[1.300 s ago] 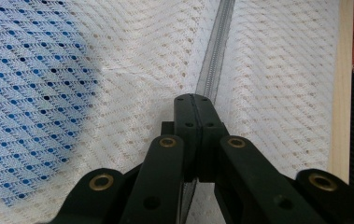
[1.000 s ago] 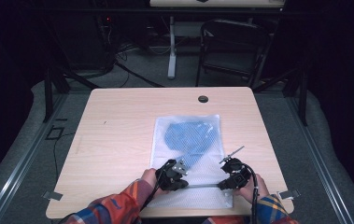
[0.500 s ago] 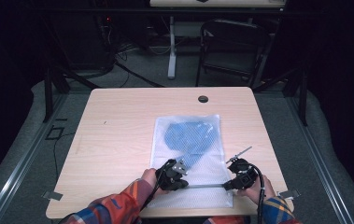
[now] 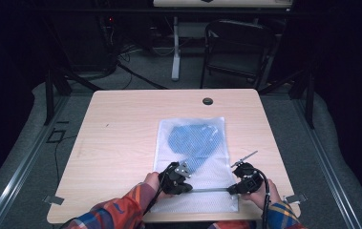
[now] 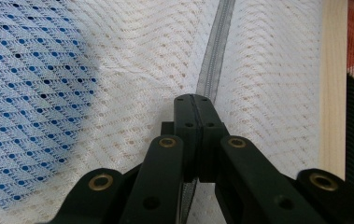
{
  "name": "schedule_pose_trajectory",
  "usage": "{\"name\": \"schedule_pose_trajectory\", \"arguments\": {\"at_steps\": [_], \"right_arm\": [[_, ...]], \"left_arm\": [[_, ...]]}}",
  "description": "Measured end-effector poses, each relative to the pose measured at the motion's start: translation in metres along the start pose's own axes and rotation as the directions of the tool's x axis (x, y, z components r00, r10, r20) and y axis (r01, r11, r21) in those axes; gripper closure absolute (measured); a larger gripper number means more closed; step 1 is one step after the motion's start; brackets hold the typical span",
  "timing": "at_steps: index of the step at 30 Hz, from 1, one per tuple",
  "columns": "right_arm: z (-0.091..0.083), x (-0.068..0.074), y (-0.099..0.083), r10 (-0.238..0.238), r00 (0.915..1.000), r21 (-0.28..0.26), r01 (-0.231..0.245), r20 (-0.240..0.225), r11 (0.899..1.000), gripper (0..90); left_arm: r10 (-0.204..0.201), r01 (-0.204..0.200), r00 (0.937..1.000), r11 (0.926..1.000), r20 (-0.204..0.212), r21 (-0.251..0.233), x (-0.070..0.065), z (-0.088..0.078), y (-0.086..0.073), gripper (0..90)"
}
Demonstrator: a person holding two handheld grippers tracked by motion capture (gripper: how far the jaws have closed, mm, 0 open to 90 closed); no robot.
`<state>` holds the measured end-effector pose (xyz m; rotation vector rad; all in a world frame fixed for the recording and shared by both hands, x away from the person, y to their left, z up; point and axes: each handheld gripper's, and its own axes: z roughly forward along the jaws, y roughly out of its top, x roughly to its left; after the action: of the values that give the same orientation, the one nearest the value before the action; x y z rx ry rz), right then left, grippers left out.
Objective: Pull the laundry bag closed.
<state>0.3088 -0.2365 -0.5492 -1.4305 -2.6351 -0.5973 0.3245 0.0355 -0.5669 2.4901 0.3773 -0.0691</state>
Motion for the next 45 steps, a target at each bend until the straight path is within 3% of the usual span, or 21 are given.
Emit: {"name": "schedule_pose_trajectory", "arguments": {"at_steps": [2, 4, 5, 6, 9, 11, 15, 17, 22, 23, 25, 27, 30, 32, 34, 38, 41, 45], "right_arm": [[0.0, 0.002, 0.001, -0.001, 1.0, 0.002, 0.001, -0.009, 1.0, 78.2], [0.0, 0.004, 0.002, -0.006, 0.9999, -0.002, 0.006, -0.013, 1.0, 71.9], [-0.002, 0.006, 0.003, -0.017, 0.9998, -0.005, 0.017, -0.011, 1.0, 60.6], [-0.002, 0.006, 0.003, -0.017, 0.9998, -0.005, 0.017, -0.011, 1.0, 60.6], [-0.005, 0.009, 0.004, -0.039, 0.9992, -0.029, 0.039, 0.005, 0.999, 46.2], [-0.008, 0.011, 0.005, -0.034, 0.9994, -0.063, 0.034, 0.01, 0.997, 32.4], [-0.012, 0.012, 0.007, -0.053, 0.9984, -0.081, 0.054, 0.022, 0.995, 24.7], [-0.013, 0.014, 0.008, -0.057, 0.9982, -0.117, 0.059, 0.016, 0.991, 17.2], [-0.015, 0.017, 0.009, -0.073, 0.9967, -0.157, 0.078, 0.036, 0.985, 14.0], [-0.017, 0.019, 0.009, -0.082, 0.9955, -0.185, 0.09, 0.048, 0.979, 9.5], [-0.017, 0.02, 0.009, -0.074, 0.9959, -0.197, 0.083, 0.051, 0.977, 7.3], [-0.017, 0.021, 0.01, -0.094, 0.9919, -0.199, 0.109, 0.085, 0.974, 0.0], [-0.018, 0.02, 0.01, -0.108, 0.9885, -0.195, 0.127, 0.106, 0.972, 0.0], [-0.019, 0.02, 0.01, -0.111, 0.9843, -0.231, 0.141, 0.138, 0.963, 0.0], [-0.022, 0.02, 0.009, -0.122, 0.978, -0.224, 0.158, 0.169, 0.962, 0.0], [-0.024, 0.018, 0.008, -0.106, 0.9767, -0.246, 0.151, 0.187, 0.957, 0.0], [-0.025, 0.016, 0.008, -0.105, 0.9698, -0.24, 0.158, 0.22, 0.958, 0.0], [-0.026, 0.013, 0.007, -0.088, 0.9693, -0.249, 0.146, 0.23, 0.957, 0.0]], "left_arm": [[-0.017, 0.017, 0.9998, 0.9998, 0.009, -0.005, 0.002, -0.001, 0.0, 88.9], [-0.051, 0.052, 0.9973, 0.9985, 0.052, -0.016, 0.004, -0.001, -0.001, 78.8], [-0.052, 0.052, 0.9977, 0.9986, 0.044, -0.002, 0.005, -0.002, 0.0, 74.6], [-0.053, 0.053, 0.9975, 0.9986, 0.048, -0.003, 0.005, -0.002, 0.0, 74.6], [-0.056, 0.056, 0.9966, 0.9984, 0.061, -0.002, 0.005, -0.003, 0.002, 64.6], [-0.059, 0.059, 0.9963, 0.9983, 0.063, -0.002, 0.006, -0.005, 0.003, 50.7], [-0.074, 0.074, 0.9958, 0.9972, 0.054, -0.004, 0.009, -0.01, 0.005, 40.4], [-0.082, 0.083, 0.9955, 0.9965, 0.046, -0.009, 0.011, -0.013, 0.005, 33.4], [-0.098, 0.098, 0.995, 0.995, 0.02, -0.018, 0.015, -0.025, 0.005, 26.2], [-0.101, 0.101, 0.9949, 0.9945, 0.011, -0.028, 0.017, -0.029, 0.004, 21.4], [-0.114, 0.113, 0.9935, 0.9927, -0.005, -0.041, 0.019, -0.036, 0.004, 19.5], [-0.125, 0.123, 0.992, 0.9908, -0.021, -0.056, 0.022, -0.043, 0.002, 15.3], [-0.14, 0.137, 0.9891, 0.988, -0.045, -0.072, 0.025, -0.053, -0.002, 14.6], [-0.15, 0.145, 0.987, 0.9862, -0.057, -0.08, 0.027, -0.059, -0.004, 14.1], [-0.159, 0.153, 0.9847, 0.9842, -0.071, -0.09, 0.029, -0.067, -0.006, 11.4], [-0.185, 0.175, 0.9782, 0.9792, -0.095, -0.103, 0.034, -0.077, -0.013, 5.1], [-0.208, 0.197, 0.9712, 0.9751, -0.116, -0.102, 0.038, -0.086, -0.02, 0.8], [-0.235, 0.218, 0.9619, 0.9679, -0.14, -0.125, 0.045, -0.099, -0.033, 0.4]]}}
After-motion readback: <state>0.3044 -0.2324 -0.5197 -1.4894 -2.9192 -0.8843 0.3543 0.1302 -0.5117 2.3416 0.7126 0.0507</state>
